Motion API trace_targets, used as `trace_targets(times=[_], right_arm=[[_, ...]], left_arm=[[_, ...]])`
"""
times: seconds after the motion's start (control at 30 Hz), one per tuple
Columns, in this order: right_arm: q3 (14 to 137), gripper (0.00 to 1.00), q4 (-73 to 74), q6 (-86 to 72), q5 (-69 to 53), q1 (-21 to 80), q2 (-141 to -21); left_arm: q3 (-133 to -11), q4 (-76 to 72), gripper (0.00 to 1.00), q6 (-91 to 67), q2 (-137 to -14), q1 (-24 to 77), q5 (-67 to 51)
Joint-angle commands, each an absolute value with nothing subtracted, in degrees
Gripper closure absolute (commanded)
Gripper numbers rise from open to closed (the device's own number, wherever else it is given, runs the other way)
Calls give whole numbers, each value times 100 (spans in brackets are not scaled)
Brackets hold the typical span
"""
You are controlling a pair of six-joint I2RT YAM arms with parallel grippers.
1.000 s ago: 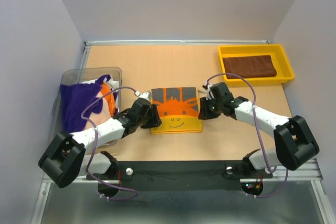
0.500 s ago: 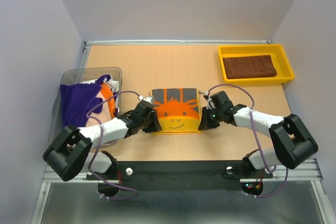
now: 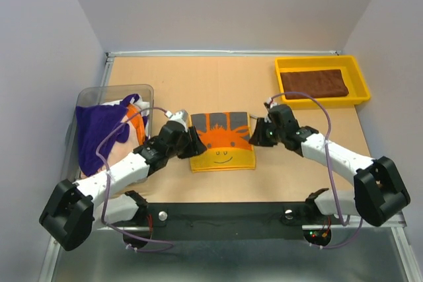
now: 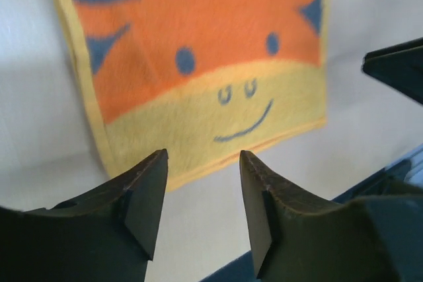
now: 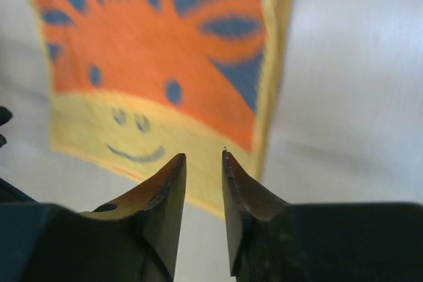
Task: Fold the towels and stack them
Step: Fold the towel
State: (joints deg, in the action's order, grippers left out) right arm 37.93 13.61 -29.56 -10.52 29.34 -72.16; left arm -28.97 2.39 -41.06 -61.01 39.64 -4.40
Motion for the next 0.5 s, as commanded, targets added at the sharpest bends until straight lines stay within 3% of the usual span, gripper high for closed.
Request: trace_targets(times=[0.0,0.17,0.47], right_arm=[[4859,60,55,-2944,-773,2927,-7750],[5659,59,-1211,-3190,-852,2892,-8919],[5652,58,-3470,-3805,-1063,2760,-10651]], left_arm=[[-3532,-718,40,-3911,-6422,3201,-315],[-4270,-1994,40,-3744,-7679,2646,-676],[-4782,-3277,53,-3762,-9447,2593,-976]])
